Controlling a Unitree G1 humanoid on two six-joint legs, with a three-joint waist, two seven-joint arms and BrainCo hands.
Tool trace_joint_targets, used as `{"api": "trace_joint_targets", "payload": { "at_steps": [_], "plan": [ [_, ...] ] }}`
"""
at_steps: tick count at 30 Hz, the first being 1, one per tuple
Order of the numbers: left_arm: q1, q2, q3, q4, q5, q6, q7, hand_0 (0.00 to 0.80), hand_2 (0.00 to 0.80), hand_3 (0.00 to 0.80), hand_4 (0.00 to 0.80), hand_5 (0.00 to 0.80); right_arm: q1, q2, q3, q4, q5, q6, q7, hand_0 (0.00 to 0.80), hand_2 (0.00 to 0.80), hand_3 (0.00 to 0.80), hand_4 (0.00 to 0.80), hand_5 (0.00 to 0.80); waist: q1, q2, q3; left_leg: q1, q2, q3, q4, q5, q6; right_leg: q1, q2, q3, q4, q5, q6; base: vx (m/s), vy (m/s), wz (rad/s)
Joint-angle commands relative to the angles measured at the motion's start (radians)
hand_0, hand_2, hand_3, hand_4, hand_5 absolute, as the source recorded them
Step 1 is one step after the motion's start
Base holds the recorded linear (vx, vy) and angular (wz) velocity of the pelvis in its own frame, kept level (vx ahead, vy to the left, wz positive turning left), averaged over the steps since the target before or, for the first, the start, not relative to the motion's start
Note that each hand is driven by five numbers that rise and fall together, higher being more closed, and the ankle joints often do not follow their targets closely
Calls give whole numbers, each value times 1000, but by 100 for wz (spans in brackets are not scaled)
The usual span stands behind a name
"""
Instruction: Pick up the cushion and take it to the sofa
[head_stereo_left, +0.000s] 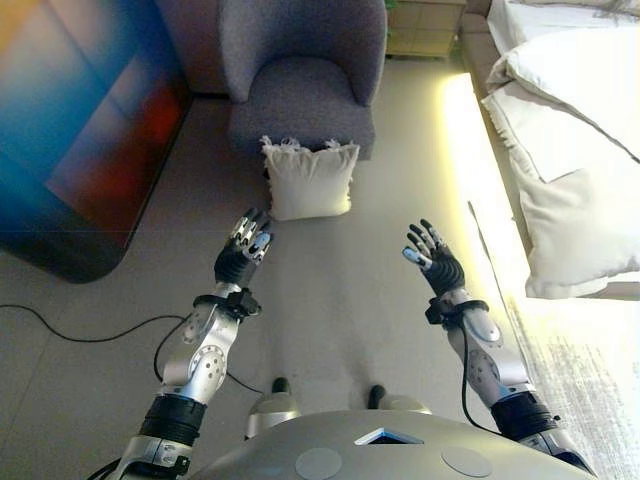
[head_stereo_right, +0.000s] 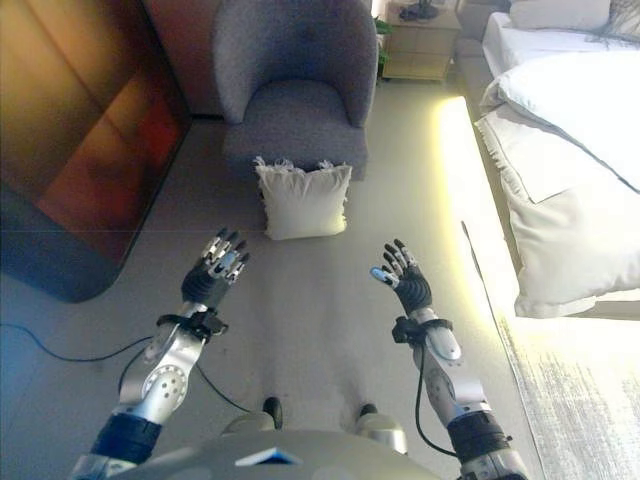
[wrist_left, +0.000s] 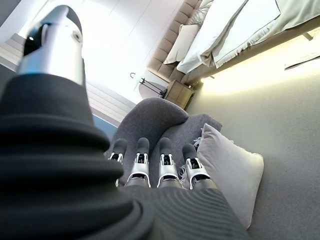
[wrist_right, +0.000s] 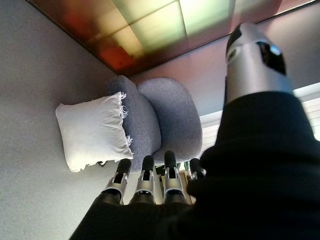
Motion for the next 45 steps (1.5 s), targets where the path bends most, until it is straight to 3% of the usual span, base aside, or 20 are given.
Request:
{"api": "trace_joint_targets", "payload": {
  "at_steps": [1, 11, 15, 38, 41, 45],
  "plan": [
    [-54, 22, 20, 0, 5, -60, -6, 0, 0, 0, 0, 0, -58, 11, -23, -16, 21, -69, 8, 0, 0, 0, 0, 0, -5, -11, 14, 1, -11, 37, 6, -59, 24, -36, -11, -15, 2, 23, 39, 0, 0, 0],
    [-57, 25, 5, 0, 15, -79, -12, 0, 0, 0, 0, 0, -50, 28, -2, -27, 55, -79, 5, 0, 0, 0, 0, 0, -3, -10, 18, -2, -11, 34, 6, -58, 23, -35, -12, -17, 2, 22, 39, 0, 0, 0],
    [-61, 23, -2, -9, 12, -81, -8, 0, 0, 0, 0, 0, -58, 19, 9, -39, -7, -105, -34, 0, 0, 0, 0, 0, -2, -7, 21, -4, -10, 33, 6, -57, 22, -38, -11, -17, 3, 20, 38, 0, 0, 0],
    [-21, 34, -1, -9, 46, -78, -11, 0, 0, 0, 0, 0, -34, 28, 8, -39, 33, -89, -14, 0, 0, 0, 0, 0, 3, -6, 28, -3, -18, 37, 6, -60, 25, -37, -23, -30, 2, 23, 45, 0, 0, 0],
    [-26, 21, 2, -3, -75, -25, -105, 0, 0, 0, 0, 0, -33, 49, 6, -49, 174, -78, 53, 0, 0, 0, 0, 0, 1, -8, 29, -2, -21, 44, 6, -62, 27, -35, -27, -35, 2, 26, 48, 0, 0, 0],
    [-34, 6, -20, -1, -102, -48, -107, 0, 0, 0, 0, 0, -38, 64, 16, -44, 172, -92, 55, 0, 0, 0, 0, 0, -3, -7, 31, -1, -23, 45, 6, -65, 28, -38, -27, -30, 3, 28, 50, 0, 0, 0]
  ]
}}
